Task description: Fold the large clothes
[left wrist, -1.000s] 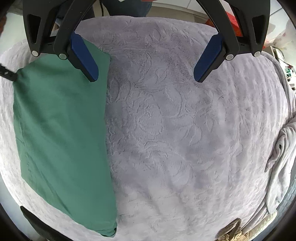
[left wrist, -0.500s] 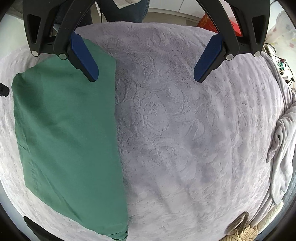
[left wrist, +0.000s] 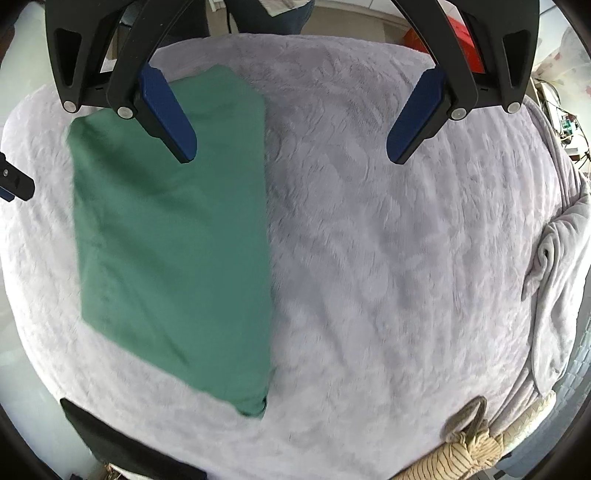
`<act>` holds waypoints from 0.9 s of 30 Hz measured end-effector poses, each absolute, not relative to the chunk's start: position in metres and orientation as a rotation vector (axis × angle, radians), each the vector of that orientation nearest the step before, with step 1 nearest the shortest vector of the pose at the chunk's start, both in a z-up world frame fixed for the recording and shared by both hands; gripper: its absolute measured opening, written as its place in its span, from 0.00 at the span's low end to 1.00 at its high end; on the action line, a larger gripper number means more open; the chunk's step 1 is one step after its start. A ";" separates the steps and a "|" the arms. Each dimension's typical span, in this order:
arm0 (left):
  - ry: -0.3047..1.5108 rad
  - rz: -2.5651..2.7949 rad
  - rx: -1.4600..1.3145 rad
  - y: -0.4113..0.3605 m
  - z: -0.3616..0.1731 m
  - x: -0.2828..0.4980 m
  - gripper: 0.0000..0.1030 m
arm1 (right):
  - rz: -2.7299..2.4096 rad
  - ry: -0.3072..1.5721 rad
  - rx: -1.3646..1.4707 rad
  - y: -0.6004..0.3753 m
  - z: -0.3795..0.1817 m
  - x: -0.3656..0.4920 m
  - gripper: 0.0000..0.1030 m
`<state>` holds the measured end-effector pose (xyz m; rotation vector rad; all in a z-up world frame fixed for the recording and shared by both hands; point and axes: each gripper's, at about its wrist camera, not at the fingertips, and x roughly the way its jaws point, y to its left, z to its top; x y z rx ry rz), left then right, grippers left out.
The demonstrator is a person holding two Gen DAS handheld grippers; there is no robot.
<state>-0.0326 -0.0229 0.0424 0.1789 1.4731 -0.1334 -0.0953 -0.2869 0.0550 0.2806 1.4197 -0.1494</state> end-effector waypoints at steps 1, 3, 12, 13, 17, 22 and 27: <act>1.464 -0.135 0.180 -0.026 0.045 -0.033 1.00 | -0.155 1.407 0.275 -0.286 0.059 -0.094 0.81; 1.445 -0.139 0.183 -0.031 0.052 -0.034 1.00 | -0.173 1.392 0.254 -0.285 0.065 -0.088 0.86; 1.410 -0.133 0.198 -0.037 0.061 -0.035 1.00 | -0.195 1.343 0.267 -0.279 0.081 -0.089 1.00; 1.407 -0.129 0.200 -0.038 0.062 -0.035 1.00 | -0.199 1.349 0.267 -0.279 0.081 -0.089 1.00; 1.394 -0.126 0.208 -0.041 0.065 -0.037 1.00 | -0.212 1.360 0.245 -0.277 0.080 -0.089 1.00; 1.387 -0.135 0.220 -0.045 0.065 -0.038 1.00 | -0.220 1.363 0.235 -0.276 0.080 -0.090 1.00; 1.385 -0.137 0.219 -0.047 0.064 -0.038 1.00 | -0.224 1.365 0.241 -0.278 0.080 -0.091 1.00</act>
